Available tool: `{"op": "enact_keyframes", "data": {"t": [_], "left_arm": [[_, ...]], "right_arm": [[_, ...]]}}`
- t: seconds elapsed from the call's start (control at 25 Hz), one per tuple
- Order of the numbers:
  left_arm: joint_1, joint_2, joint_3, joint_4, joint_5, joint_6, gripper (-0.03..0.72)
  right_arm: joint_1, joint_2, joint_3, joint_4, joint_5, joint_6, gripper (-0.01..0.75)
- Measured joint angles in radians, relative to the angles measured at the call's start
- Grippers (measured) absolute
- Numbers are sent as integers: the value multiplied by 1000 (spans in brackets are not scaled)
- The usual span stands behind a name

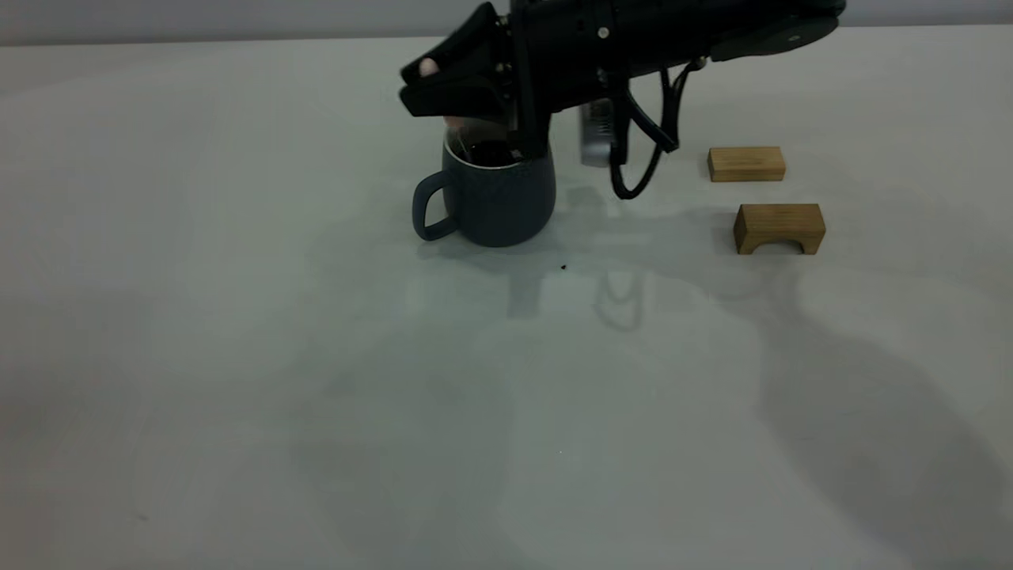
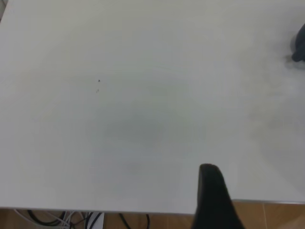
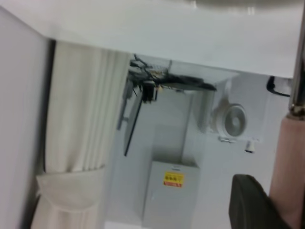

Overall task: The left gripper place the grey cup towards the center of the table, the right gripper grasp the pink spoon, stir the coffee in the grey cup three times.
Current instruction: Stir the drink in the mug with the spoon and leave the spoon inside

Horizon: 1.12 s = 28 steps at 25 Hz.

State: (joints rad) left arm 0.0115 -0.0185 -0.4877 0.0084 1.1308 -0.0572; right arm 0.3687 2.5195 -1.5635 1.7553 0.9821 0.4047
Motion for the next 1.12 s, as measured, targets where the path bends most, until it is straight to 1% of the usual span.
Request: {"op": "enact_keyframes", "data": {"t": [0.16,0.28,0.6,0.84,1.0,1.12], "left_arm": [[0,0,0,0,0,0,528],[0,0,0,0,0,0,528],[0,0,0,0,0,0,528],[0,0,0,0,0,0,528],[0,0,0,0,0,0,528],[0,0,0,0,0,0,528]], "right_arm": [[10,55,-106,2,1,1,130],[11,81,-150,2,-28,0,130],[-7,81,-154,-10,-123,-62,130],[-8,61,-154,-128,-182,-69,130],[-8,55,-154,-187,-183,-72,130],[-9,55,-154,-190,-157,-74,130]]}}
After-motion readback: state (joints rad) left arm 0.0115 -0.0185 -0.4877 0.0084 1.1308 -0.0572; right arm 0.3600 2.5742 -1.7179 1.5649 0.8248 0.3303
